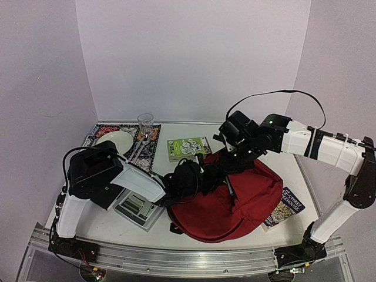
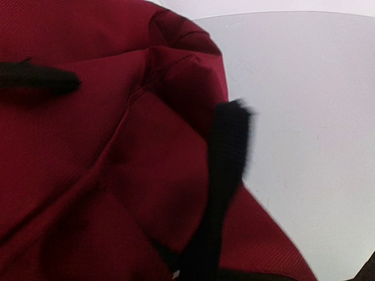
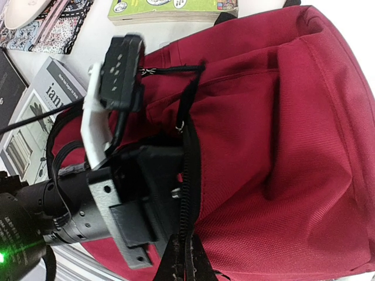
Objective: Pack the student bag
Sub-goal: Place the pen in the lower front pocket of the bag, then adjust the pen in the lower front pocket of the bag.
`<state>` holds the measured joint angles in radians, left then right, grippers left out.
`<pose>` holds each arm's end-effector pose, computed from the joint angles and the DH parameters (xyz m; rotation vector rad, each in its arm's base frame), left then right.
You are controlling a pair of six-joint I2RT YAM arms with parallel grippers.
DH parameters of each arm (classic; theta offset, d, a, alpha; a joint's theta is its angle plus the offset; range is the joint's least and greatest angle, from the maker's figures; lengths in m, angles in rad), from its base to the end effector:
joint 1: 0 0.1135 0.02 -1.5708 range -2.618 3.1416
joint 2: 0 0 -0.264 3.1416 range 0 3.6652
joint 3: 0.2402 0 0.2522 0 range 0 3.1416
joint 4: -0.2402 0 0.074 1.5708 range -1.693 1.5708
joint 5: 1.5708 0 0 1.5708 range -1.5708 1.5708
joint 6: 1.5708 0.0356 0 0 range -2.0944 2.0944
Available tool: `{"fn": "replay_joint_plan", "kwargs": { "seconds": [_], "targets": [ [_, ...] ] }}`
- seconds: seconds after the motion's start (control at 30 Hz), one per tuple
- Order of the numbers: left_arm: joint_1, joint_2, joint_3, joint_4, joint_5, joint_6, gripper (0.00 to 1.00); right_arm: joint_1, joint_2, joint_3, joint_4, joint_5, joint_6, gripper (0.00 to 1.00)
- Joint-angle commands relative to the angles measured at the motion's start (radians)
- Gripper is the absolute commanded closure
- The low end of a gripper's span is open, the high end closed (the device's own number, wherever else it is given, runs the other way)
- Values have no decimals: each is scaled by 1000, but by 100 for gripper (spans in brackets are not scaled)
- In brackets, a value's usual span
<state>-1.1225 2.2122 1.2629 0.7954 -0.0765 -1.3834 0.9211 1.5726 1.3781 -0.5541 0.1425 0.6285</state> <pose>0.2094 -0.4292 0.1440 -0.3393 2.0602 -1.6735 0.2172 0.2776 0.3147 -0.2749 2.3762 0.6072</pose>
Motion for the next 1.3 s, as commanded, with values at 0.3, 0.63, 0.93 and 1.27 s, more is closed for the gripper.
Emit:
{"fn": "replay_joint_plan", "kwargs": {
  "seconds": [0.3,0.63,0.93,1.27],
  "targets": [
    [6,-221,-198,20,11,63,56,14,-30,5,-53,-3,-2,100],
    [-27,-183,-169,-99,108,-17,62,14,-22,9,-53,-6,-8,100],
    [-55,-88,-68,-149,193,-49,75,13,-28,6,-52,-5,-6,100],
    [-57,-31,105,-154,191,38,83,14,-43,-11,-52,0,0,100]
  ]
}}
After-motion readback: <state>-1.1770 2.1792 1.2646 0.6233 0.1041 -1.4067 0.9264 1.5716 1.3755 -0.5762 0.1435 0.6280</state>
